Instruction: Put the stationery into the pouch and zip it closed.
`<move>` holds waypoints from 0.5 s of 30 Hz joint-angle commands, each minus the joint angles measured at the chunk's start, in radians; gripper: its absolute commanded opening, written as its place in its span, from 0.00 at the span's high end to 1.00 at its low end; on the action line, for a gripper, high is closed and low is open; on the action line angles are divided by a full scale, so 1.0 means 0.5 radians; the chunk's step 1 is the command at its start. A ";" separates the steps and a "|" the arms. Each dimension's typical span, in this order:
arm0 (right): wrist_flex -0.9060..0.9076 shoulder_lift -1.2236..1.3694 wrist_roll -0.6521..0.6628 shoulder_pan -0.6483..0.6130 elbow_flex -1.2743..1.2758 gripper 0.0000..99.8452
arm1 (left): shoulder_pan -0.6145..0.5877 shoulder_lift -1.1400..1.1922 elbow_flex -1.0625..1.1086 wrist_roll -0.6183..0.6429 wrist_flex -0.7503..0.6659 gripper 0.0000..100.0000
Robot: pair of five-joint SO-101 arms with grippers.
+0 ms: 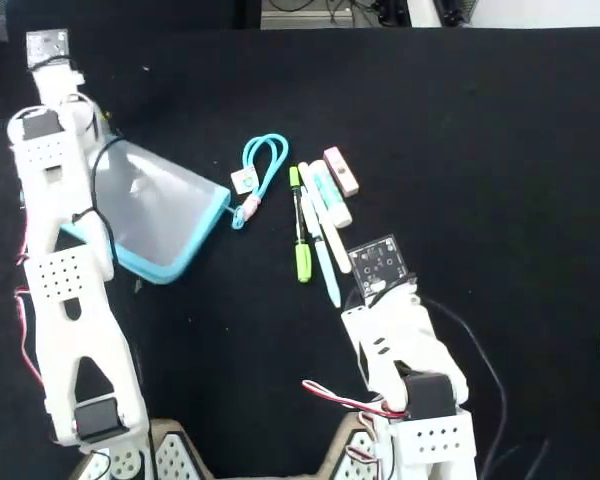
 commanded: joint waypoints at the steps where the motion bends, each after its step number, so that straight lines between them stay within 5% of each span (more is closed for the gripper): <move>1: 0.009 -0.189 0.009 -0.021 -0.008 0.83 | -0.023 -0.028 -0.176 -0.138 0.457 0.79; 15: 0.009 -0.186 0.009 -0.018 -0.008 0.83 | -0.032 -0.025 -0.517 -0.212 1.332 0.79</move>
